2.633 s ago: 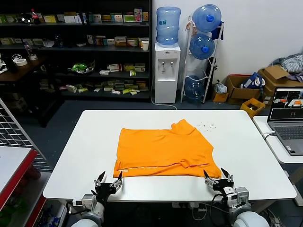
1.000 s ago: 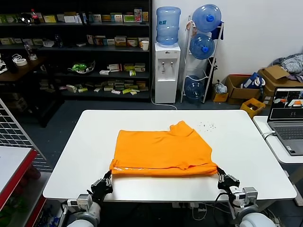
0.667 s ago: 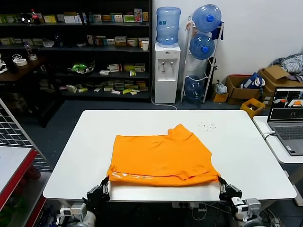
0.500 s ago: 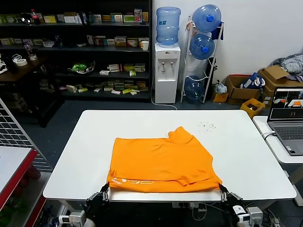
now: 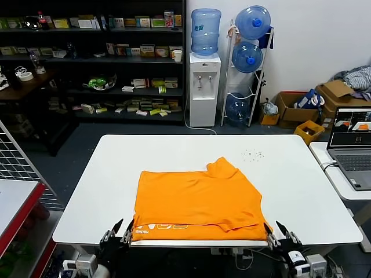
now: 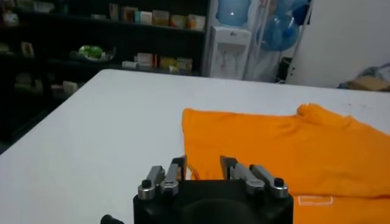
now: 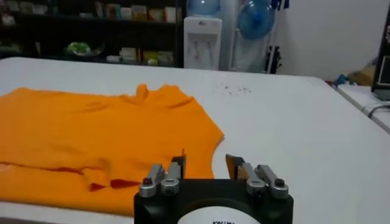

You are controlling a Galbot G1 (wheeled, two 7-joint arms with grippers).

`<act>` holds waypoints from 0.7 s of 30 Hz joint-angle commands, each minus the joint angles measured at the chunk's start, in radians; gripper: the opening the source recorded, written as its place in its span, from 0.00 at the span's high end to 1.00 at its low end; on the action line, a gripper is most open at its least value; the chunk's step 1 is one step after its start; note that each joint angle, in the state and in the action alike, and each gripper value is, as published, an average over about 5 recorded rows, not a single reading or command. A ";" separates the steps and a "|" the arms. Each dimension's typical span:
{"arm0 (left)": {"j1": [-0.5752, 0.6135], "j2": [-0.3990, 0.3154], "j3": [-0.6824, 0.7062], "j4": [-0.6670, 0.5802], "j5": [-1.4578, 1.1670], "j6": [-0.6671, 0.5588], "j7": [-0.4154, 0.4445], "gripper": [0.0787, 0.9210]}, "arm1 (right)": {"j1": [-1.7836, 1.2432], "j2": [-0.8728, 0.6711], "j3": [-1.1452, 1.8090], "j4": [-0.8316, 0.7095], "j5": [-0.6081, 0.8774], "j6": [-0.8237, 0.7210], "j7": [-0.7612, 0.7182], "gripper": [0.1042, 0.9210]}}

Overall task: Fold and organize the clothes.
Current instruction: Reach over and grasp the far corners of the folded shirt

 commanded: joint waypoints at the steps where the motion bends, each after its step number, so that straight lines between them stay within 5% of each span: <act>1: -0.437 0.027 0.050 0.205 -0.145 0.011 0.041 0.41 | 0.546 -0.059 -0.190 -0.193 0.109 -0.056 0.043 0.32; 6: -0.785 -0.020 0.219 0.575 -0.186 0.020 0.095 0.23 | 1.017 0.097 -0.465 -0.616 0.147 -0.078 0.059 0.17; 11: -0.962 -0.058 0.327 0.816 -0.212 0.063 0.142 0.13 | 1.190 0.237 -0.536 -0.904 0.112 -0.090 0.034 0.12; 21: -0.986 -0.046 0.396 0.874 -0.222 0.159 0.140 0.12 | 1.165 0.277 -0.537 -0.990 0.076 -0.147 0.018 0.12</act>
